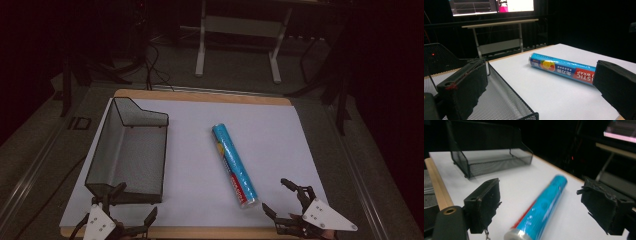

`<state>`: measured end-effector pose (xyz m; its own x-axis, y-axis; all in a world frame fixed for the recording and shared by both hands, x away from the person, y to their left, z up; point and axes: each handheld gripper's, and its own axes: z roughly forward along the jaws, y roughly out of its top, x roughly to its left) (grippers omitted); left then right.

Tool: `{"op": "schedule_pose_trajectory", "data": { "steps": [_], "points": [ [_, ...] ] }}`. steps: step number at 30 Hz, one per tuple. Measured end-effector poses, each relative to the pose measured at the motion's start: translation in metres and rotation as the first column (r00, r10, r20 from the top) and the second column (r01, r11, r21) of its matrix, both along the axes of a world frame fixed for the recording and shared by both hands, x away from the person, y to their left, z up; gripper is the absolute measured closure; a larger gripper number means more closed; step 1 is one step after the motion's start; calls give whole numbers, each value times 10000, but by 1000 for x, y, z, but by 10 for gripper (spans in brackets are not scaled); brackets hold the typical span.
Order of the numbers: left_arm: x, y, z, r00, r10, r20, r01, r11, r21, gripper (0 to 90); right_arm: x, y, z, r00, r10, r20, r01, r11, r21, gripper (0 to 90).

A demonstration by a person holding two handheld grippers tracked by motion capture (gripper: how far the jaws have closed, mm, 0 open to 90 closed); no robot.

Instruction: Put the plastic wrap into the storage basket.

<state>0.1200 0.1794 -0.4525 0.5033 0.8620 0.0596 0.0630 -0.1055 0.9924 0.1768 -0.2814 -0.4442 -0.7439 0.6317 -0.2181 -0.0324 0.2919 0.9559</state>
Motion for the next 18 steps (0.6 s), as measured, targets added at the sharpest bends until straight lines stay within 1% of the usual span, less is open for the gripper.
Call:
{"op": "schedule_pose_trajectory", "data": {
  "steps": [2,5,6,8,9,11,12,13,14,15,17,18],
  "points": [
    [0,0,0,10000,-90,43,90,10000,6,1,-1,0,1,9997,148,197,-149,9999,55,164],
    [0,0,0,9999,-162,12,162,9999,-24,1,0,1,1,9998,140,157,-140,9999,-18,164],
    [0,0,0,9999,-151,16,151,9999,-15,1,0,1,0,9998,219,-43,-219,9998,17,163],
    [0,0,0,9998,-185,22,185,9998,-12,1,1,3,0,9997,148,-196,-150,9998,-90,156],
    [0,0,0,9998,-185,22,185,9998,-12,1,1,3,-1,9995,199,-243,-201,9998,-80,155],
    [-1,-1,0,9997,-222,67,222,9998,-16,1,1,5,-1,9988,179,-466,-188,9996,-198,146],
    [-1,-1,0,9997,-215,85,215,9998,-4,1,0,6,-1,9977,251,-629,-263,9995,-186,136],
    [-1,-1,0,9997,-239,85,239,9997,-15,1,-1,7,0,9954,361,-886,-377,9992,-166,134],
    [-1,-1,0,9996,-257,70,257,9997,-31,1,-2,8,0,9947,331,-973,-354,9991,-220,132],
    [-1,-1,0,9997,-252,71,252,9997,-38,1,-3,10,2,9935,429,-1054,-460,9986,-278,126],
    [-1,-1,0,9996,-257,71,257,9997,-45,1,-3,11,2,9928,472,-1103,-509,9982,-305,126],
    [-1,-1,0,9996,-274,83,275,9996,-70,1,-5,13,4,9905,648,-1209,-697,9969,-368,122]
  ]
}}
